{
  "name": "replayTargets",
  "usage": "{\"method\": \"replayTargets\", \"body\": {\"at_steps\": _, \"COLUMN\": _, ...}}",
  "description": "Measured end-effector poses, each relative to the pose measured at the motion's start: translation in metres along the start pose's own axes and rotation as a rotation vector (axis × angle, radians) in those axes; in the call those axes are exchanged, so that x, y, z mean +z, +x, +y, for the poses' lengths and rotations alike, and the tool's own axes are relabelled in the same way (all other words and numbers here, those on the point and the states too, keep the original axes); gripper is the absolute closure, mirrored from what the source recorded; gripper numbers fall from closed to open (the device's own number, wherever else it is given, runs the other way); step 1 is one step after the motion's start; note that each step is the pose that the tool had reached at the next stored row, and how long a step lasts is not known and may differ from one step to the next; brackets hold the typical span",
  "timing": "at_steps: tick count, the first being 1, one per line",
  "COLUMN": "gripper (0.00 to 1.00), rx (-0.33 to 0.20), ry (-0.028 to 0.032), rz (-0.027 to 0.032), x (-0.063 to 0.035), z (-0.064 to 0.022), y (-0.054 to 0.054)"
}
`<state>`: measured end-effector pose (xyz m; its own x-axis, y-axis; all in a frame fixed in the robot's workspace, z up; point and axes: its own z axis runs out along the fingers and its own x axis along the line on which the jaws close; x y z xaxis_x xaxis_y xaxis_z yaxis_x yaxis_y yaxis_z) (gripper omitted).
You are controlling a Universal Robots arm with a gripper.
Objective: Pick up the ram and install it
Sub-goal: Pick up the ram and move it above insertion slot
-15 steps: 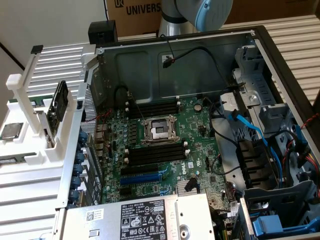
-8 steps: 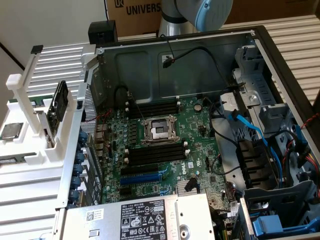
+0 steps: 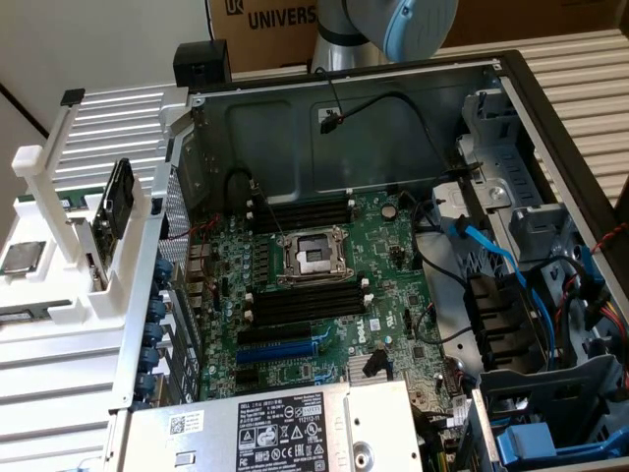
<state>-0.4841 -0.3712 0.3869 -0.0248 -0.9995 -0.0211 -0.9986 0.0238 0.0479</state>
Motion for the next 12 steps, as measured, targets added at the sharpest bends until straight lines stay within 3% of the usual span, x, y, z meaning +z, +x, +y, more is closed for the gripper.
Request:
{"method": "replayTargets", "body": {"at_steps": 8, "gripper": 0.90, "rx": 0.000, "ry": 0.0125, "rz": -0.0003, "x": 0.0089, "z": -0.0003, "y": 0.000}}
{"method": "replayTargets", "body": {"at_steps": 12, "gripper": 0.90, "rx": -0.001, "ry": 0.0304, "rz": -0.0005, "x": 0.0130, "z": 0.0007, "y": 0.000}}
